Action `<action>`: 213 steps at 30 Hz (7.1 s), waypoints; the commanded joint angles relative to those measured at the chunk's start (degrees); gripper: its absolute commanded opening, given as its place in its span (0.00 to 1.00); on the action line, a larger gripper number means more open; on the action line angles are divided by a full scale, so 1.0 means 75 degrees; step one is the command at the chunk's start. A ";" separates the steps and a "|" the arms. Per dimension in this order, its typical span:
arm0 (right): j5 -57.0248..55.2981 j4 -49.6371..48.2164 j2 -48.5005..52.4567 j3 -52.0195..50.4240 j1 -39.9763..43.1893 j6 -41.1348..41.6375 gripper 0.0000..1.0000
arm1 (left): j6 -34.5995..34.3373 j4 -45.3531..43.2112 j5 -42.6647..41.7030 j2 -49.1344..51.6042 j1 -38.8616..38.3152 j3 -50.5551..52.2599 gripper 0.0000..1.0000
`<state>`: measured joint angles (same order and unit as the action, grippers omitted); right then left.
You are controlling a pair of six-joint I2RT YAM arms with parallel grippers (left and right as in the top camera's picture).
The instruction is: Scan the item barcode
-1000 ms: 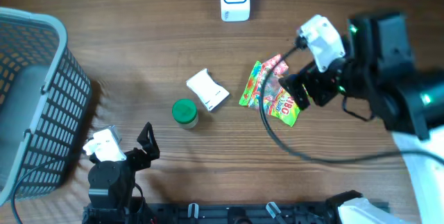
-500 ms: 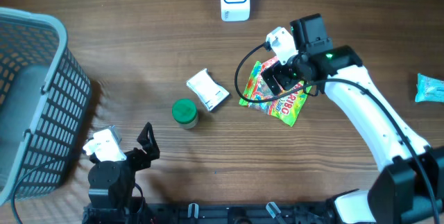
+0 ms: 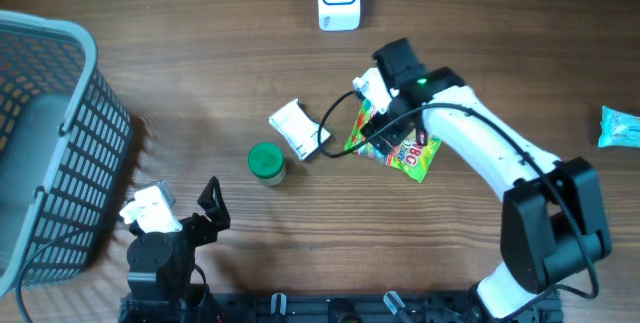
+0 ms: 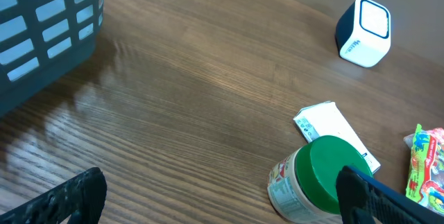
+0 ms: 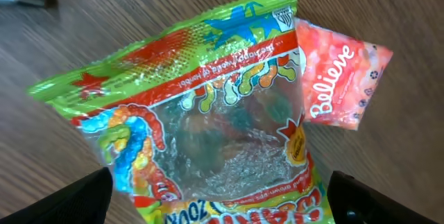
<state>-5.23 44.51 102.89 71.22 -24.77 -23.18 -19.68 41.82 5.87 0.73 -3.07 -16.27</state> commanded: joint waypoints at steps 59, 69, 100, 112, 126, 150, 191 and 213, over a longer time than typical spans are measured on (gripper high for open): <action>1.3103 -0.0251 0.2180 0.2576 -0.0274 -0.6050 0.05 | -0.0041 -0.0020 -0.0096 -0.0050 -0.0012 0.0020 1.00; 1.3105 -0.6242 0.2075 0.3212 -0.0338 -0.2020 0.04 | -0.0041 -0.0020 -0.0096 -0.0050 -0.0012 0.0020 1.00; 1.3088 -1.0037 0.1996 0.3194 -0.0743 0.8652 0.04 | -0.0041 -0.0020 -0.0093 -0.0050 -0.0012 0.0020 1.00; 0.8915 -0.4558 0.2002 0.2687 -0.1003 0.7685 0.04 | -0.0041 -0.0020 -0.0096 -0.0050 -0.0012 0.0020 1.00; 0.3066 -0.1480 0.1999 0.3899 -0.0711 0.9670 0.05 | -0.0041 -0.0020 -0.0096 -0.0050 -0.0012 0.0020 1.00; 0.2833 -0.6668 0.5179 0.5837 0.0309 1.7451 0.05 | -0.0041 -0.0020 -0.0096 -0.0050 -0.0012 0.0020 1.00; -0.0737 0.2014 0.1886 0.7020 0.1690 1.4755 0.04 | -0.0041 -0.0020 -0.0093 -0.0050 -0.0012 0.0020 1.00; -0.3873 0.4485 0.3509 0.5432 0.6388 1.4647 0.28 | -0.0041 -0.0020 -0.0096 -0.0050 -0.0012 0.0020 1.00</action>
<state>-38.65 78.50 129.49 111.68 20.36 90.00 -19.68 41.82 5.85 0.73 -3.07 -16.27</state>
